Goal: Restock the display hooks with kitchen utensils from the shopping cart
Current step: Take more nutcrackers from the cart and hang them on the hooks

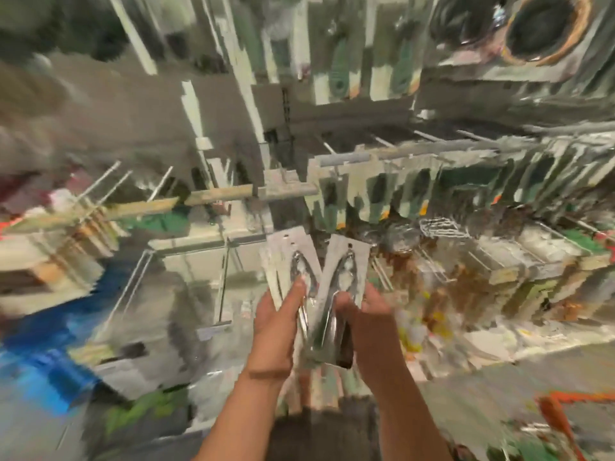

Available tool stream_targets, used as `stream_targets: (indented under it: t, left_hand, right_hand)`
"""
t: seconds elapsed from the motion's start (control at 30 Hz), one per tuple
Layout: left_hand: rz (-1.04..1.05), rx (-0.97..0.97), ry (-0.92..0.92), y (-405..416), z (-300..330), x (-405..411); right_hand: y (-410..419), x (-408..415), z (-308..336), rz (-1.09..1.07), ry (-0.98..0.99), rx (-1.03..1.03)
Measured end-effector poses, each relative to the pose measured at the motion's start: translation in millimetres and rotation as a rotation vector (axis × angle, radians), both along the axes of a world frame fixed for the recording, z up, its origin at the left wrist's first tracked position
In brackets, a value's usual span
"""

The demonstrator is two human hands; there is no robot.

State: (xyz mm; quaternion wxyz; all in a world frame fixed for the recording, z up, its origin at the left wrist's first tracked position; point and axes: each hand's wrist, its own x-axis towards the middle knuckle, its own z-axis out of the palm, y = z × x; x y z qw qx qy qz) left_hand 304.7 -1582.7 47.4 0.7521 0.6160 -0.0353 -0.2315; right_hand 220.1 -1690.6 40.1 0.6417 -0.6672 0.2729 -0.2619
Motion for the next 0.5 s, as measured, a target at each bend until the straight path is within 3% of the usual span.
stream_targets:
  t: [0.17,0.33,0.5]
  left_hand:
    - [0.126,0.004,-0.028,43,0,31]
    - [0.202,-0.053,-0.037,56,3,43]
    - [0.184,-0.071,-0.061,49,11,49]
  right_hand:
    - [32,46,10,0.125,0.005,-0.018]
    - [39,71,20,0.216,0.015,0.092]
    - [24,83,27,0.239,0.034,0.057]
